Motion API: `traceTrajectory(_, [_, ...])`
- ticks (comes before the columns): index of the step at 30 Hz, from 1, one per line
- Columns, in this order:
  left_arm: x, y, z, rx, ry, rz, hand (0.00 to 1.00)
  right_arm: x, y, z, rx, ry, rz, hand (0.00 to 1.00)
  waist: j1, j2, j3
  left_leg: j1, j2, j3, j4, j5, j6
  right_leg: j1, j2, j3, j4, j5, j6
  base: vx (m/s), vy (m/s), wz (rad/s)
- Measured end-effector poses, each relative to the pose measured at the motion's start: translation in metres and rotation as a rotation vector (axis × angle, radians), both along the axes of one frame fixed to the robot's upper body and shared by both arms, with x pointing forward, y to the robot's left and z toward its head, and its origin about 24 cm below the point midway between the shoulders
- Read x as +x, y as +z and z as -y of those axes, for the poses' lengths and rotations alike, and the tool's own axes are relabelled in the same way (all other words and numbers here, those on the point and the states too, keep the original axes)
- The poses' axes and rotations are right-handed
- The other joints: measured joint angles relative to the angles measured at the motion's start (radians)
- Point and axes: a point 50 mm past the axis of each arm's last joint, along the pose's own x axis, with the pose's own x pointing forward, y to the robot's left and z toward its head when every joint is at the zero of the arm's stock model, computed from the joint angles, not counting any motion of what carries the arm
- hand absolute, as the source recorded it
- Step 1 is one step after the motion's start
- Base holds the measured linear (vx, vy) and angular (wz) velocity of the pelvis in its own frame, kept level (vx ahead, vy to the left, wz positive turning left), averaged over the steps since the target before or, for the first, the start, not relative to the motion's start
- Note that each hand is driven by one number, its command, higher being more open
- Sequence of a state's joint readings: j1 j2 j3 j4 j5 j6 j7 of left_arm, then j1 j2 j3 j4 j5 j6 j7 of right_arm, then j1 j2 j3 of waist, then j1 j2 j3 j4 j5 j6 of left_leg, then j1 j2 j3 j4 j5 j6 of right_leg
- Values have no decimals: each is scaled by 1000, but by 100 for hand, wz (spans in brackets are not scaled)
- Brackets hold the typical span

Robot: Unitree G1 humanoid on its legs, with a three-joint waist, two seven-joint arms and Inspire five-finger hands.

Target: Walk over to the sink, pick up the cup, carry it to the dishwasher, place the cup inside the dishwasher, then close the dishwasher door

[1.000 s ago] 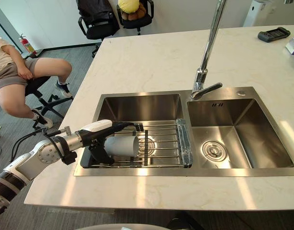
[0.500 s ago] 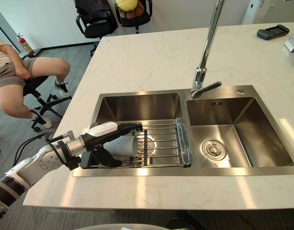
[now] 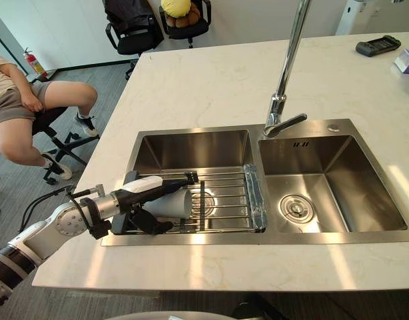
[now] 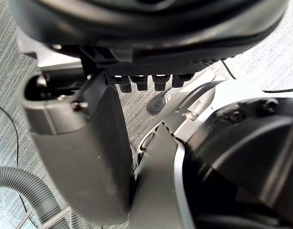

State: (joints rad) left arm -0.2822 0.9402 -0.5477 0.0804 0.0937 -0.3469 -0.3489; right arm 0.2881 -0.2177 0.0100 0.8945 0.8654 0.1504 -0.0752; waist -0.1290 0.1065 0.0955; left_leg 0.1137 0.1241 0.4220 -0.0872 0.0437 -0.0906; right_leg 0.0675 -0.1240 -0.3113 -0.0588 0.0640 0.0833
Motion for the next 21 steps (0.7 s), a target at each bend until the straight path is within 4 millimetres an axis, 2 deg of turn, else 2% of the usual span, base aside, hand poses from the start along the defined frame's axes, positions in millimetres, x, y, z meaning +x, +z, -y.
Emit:
traceTrajectory(8, [4,-3,-2,29,15,-49,100,2,0,-2,0,12,1,100,-19,-4,-3,1,0,1,0,0,0,1,0,0,0,0,0,0,0,0])
traceTrajectory(21, [26,-11,-4,125,93,-170,100,4,1,-2,-1,21,14,100,-43,-5,-3,9,3,14,0,-3,-3,1,3,12,-1,0,0,0,0,-2])
